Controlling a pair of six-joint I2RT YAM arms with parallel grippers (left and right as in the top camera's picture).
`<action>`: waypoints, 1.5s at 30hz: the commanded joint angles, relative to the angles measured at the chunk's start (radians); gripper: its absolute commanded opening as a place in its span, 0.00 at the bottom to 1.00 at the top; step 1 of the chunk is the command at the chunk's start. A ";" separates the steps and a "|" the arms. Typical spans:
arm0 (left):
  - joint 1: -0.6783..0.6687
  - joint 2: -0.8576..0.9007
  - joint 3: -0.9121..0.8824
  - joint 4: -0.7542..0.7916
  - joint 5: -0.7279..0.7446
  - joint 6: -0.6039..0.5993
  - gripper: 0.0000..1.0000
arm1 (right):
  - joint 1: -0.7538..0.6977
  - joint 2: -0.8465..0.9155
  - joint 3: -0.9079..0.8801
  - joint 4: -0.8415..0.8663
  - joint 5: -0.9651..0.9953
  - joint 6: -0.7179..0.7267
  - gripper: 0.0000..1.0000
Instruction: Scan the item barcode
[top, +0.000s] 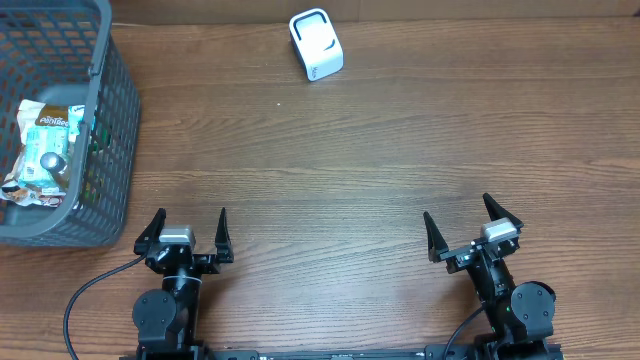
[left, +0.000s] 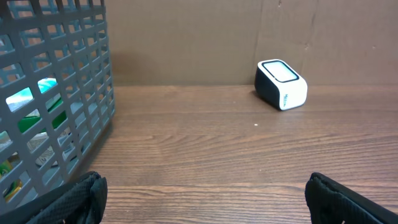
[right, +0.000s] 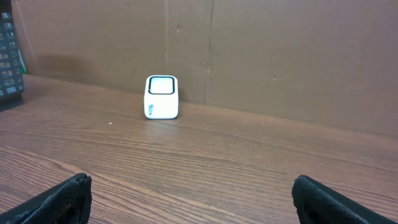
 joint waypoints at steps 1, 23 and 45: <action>-0.003 -0.010 -0.003 0.000 0.000 0.023 1.00 | -0.003 -0.008 -0.011 0.004 -0.002 -0.001 1.00; -0.004 -0.010 0.071 0.195 0.248 -0.020 1.00 | -0.003 -0.008 -0.011 0.003 -0.002 -0.001 1.00; -0.004 1.029 1.788 -1.062 0.300 0.076 1.00 | -0.003 -0.008 -0.011 0.003 -0.002 -0.001 1.00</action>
